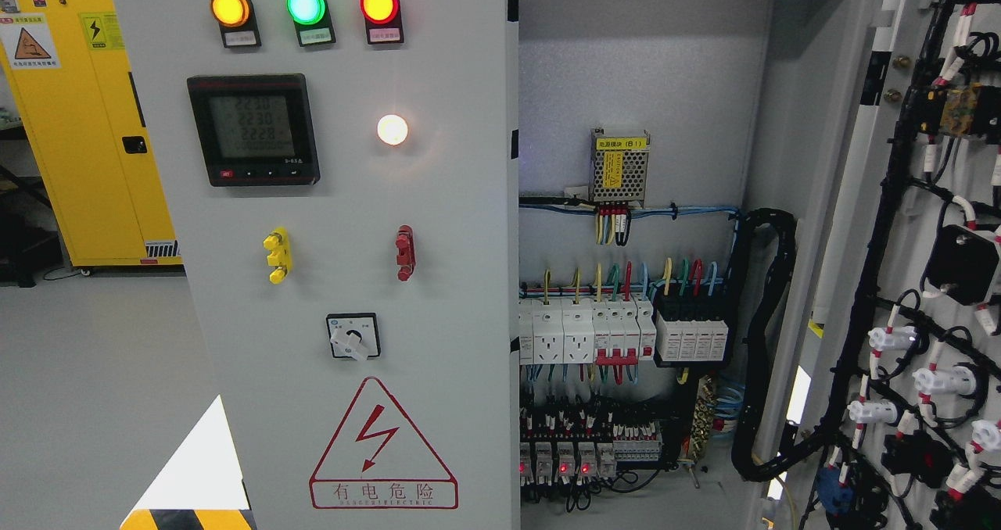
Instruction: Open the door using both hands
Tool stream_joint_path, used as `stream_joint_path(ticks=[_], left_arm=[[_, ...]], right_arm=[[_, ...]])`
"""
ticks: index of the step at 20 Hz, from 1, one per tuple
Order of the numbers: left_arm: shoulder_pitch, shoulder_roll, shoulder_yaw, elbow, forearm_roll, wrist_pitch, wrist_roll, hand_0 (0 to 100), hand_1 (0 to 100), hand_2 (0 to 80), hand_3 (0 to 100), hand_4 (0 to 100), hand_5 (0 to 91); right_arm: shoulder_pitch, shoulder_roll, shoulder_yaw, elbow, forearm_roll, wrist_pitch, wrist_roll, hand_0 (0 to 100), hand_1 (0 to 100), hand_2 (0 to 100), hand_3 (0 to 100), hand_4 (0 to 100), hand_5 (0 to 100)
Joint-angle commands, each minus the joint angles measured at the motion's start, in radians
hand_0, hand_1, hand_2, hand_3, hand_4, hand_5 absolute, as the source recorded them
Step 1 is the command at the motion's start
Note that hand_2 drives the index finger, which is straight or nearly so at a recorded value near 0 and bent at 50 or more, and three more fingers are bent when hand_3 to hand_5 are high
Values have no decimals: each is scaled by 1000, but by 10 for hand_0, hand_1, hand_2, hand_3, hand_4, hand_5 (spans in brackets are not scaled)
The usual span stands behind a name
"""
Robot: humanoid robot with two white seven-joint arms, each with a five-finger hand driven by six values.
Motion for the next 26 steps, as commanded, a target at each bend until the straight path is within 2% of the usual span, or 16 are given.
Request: stream_joint_path(ticks=[1,3,8,12,18,23,26], left_arm=[[1,15,2,11,-1,1,0,0,0,0,0,0,0],[1,12,2,9,-1,1,0,0,0,0,0,0,0],[1,10,2,6,-1,1,0,0,0,0,0,0,0],[1,18,2,6,-3,-1,0,0,0,0,0,0,0],[1,36,2,11,-4,2,4,0,0,0,0,0,0],[0,36,0,9,-4,1,6,0,0,0,0,0,0],[0,36,2,9,-4,1,1,0,0,0,0,0,0]], right_arm=[[-67,-17,5,-176,-3,-3,-1,219,0,0,0,0,0],[-52,-16,3,-326,-3,-3,-1,219,0,0,0,0,0],[46,-9,9,-707,-6,-3,-1,219,0,0,0,0,0],[110,-5,23,-1052,-78,7,-3,219,0,0,0,0,0],[222,-28,47,-1552,-217,7,-4,220,0,0,0,0,0],[330,-54,116,-1806,-221,-3,-7,219,0,0,0,0,0],[344,-71,153,-1876,-222,-3,-6,219,0,0,0,0,0]])
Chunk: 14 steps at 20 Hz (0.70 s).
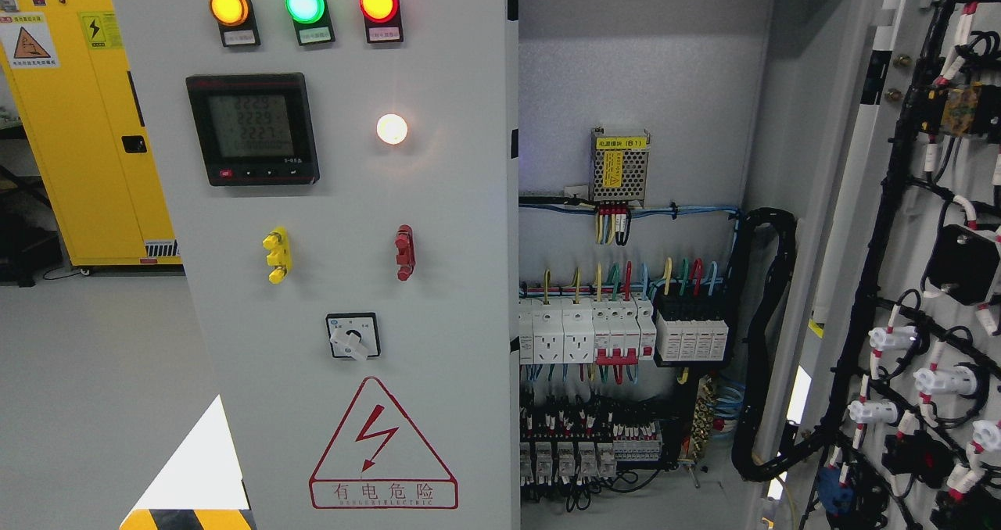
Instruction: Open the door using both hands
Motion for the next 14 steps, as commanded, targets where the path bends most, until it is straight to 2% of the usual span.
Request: stream_joint_path(ticks=[1,3,6,8,11,14], left_arm=[[-1,-9,1,1,0,1,-4,0,0,0,0,0,0],[-1,-9,1,-2,0,1,-6,0,0,0,0,0,0],[-1,-9,1,-4,0,0,-6,0,0,0,0,0,0],[-1,-11,1,-5,0,0,-6,0,0,0,0,0,0],[-2,-11,1,-7,0,0,-6,0,0,0,0,0,0],[-7,-11,1,-5,0,0,-6,0,0,0,0,0,0]], right_arm=[[71,-42,101,-598,-25,-4,1,219,0,0,0,0,0],[67,-44,115,-621,-25,-21,1,219,0,0,0,0,0],[45,-44,141,-621,-25,-94,-1,219,0,0,0,0,0],[25,-44,157,-621,-25,-120,-1,219,0,0,0,0,0],[-43,-44,183,-621,-25,-159,-4,219,0,0,0,0,0],[-111,-41,232,-619,-25,-159,-5,218,0,0,0,0,0]])
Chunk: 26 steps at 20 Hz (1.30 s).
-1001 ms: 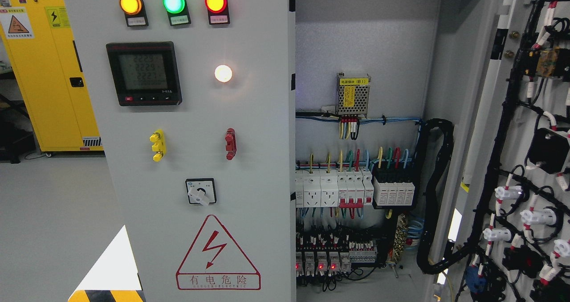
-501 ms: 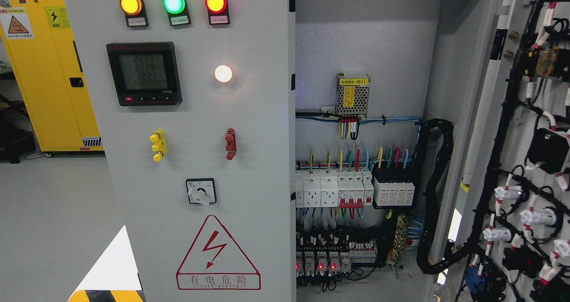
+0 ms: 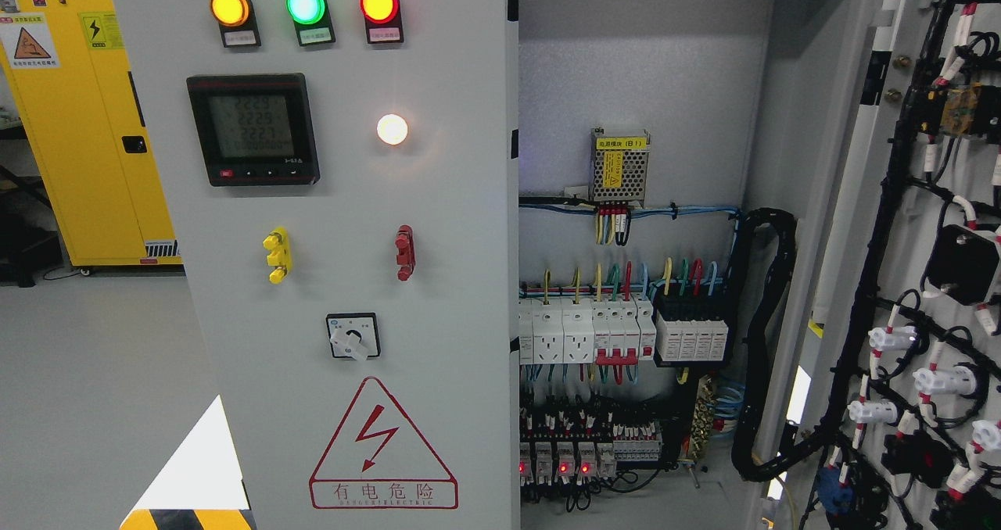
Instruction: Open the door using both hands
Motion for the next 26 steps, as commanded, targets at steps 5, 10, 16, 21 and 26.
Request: stream_joint_path(ticks=[5,10,16,21,26], left_arm=[[-6,-22,0,-2,0,-1,0,0,0,0,0,0,0],[-9,-24,0,-2,0,-1,0,0,0,0,0,0,0],[-7,-21,0,-1,0,-1,0,0,0,0,0,0,0],[-7,-21,0,-1,0,-1,0,0,0,0,0,0,0],[-7,-21,0,-1,0,-1,0,0,0,0,0,0,0]], right_arm=[[-187,6,139,-162,3,6,-5,219,0,0,0,0,0],[-308,39,124,-116,13,75,-4,219,0,0,0,0,0],[-410,145,115,-68,13,159,-7,219,0,0,0,0,0],[-509,193,104,38,15,227,-8,219,0,0,0,0,0],[-605,242,32,142,15,279,-7,218,0,0,0,0,0]])
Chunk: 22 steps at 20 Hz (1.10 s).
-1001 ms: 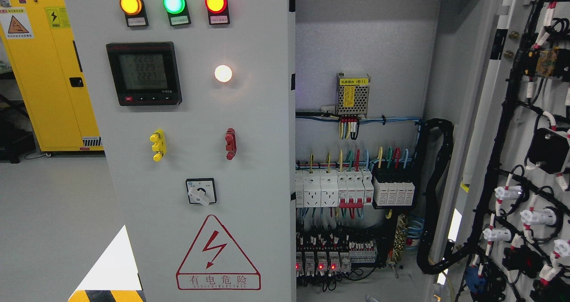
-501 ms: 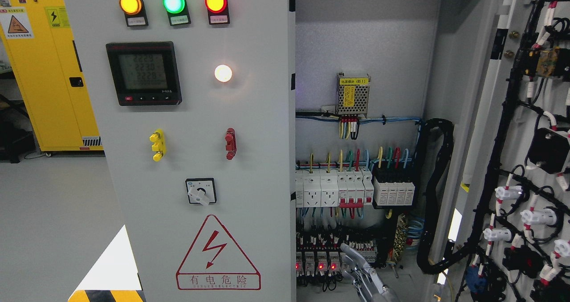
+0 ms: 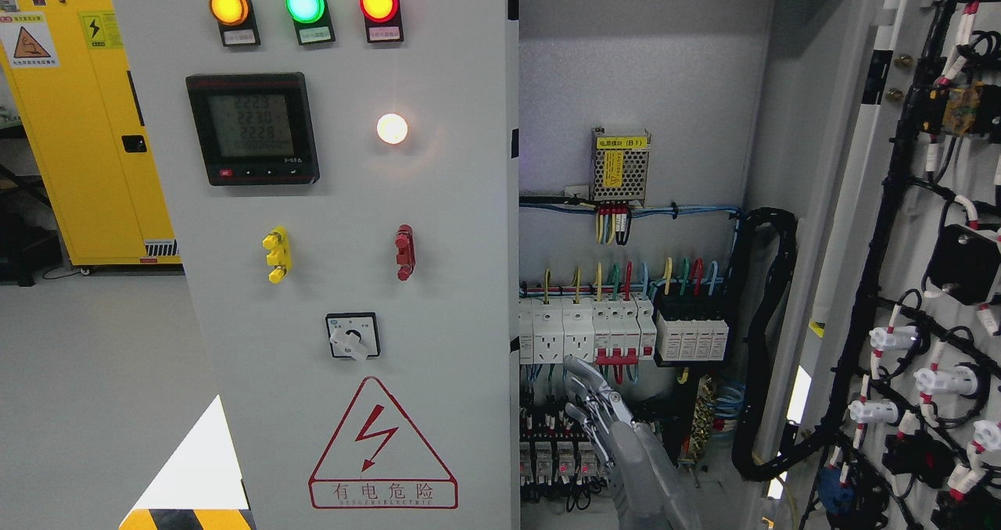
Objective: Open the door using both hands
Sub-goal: 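Raise the right hand into the cabinet opening toward the indicator-light door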
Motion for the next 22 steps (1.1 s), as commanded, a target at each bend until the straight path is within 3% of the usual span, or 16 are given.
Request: stream_joint_path(ticks=[1,6,22], left_arm=[[0,-26,0,0,0,0,1,0,0,0,0,0,0],[0,-26,0,0,0,0,1,0,0,0,0,0,0],[0,-26,0,0,0,0,1,0,0,0,0,0,0]], right_arm=[[-133,106,-58,155,1,37,2,219,0,0,0,0,0],[-221,123,-58,230,-1,80,2,219,0,0,0,0,0],[-333,128,-64,360,-9,86,4,218,0,0,0,0,0]])
